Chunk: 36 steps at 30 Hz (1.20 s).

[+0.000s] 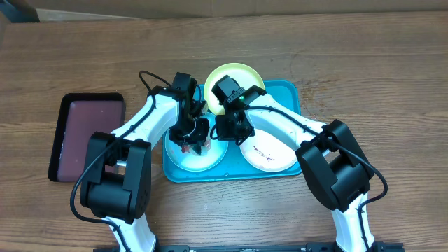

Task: Clean dirty plates on tray and stack at the side
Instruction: 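Keep scrubbing the plate's stain with the left gripper's sponge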

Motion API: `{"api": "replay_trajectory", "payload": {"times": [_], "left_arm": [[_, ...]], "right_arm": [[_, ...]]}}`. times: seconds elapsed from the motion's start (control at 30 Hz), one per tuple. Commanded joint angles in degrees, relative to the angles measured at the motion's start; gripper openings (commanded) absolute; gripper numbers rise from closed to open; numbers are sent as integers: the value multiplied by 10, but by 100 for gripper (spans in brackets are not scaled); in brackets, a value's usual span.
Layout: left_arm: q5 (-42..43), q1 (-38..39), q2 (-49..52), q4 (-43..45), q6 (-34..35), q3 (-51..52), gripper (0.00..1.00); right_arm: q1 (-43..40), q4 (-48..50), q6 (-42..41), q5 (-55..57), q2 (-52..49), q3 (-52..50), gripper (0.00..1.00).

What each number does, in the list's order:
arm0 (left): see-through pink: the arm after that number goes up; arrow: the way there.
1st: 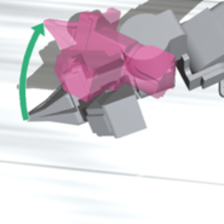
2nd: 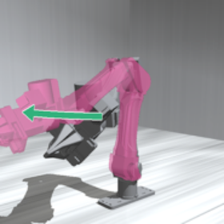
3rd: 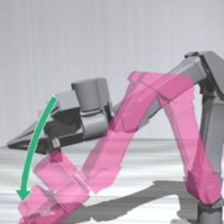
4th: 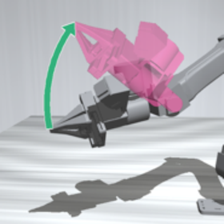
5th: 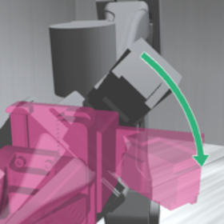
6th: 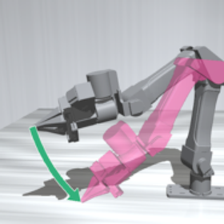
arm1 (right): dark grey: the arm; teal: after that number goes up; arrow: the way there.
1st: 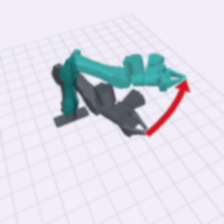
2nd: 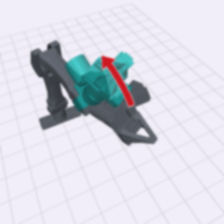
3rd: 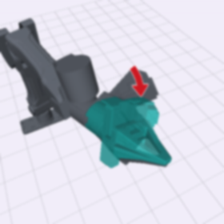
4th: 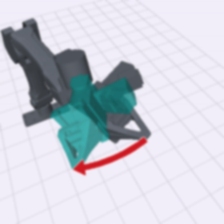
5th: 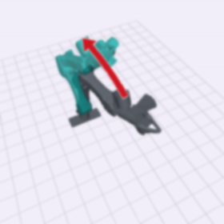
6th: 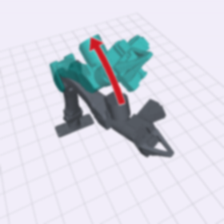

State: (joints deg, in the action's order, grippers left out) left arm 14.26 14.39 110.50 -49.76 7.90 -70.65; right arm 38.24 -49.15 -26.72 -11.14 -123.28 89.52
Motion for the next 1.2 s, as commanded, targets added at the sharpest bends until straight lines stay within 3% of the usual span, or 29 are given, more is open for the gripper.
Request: {"api": "replay_trajectory", "payload": {"times": [0.0,0.27,0.47,0.6,0.83,1.03,1.17], "left_arm": [[-5,3,14,3,69,-10,4],[-223,2,14,-31,239,30,4],[-328,-3,14,-42,320,47,5],[-357,-14,14,-44,326,40,4],[-348,-18,-3,-90,324,-32,4],[-142,-17,-16,-54,205,-63,4],[-69,-16,-14,-23,204,-49,4]], "right_arm": [[3,2,2,4,-5,-4,4],[3,-2,2,4,-5,-4,4],[3,-3,2,6,-5,-4,4],[3,-3,2,6,-5,-4,4],[3,-3,2,6,-5,-4,4],[3,-2,2,6,-5,-4,4],[3,-2,2,6,-5,-4,4]]}}
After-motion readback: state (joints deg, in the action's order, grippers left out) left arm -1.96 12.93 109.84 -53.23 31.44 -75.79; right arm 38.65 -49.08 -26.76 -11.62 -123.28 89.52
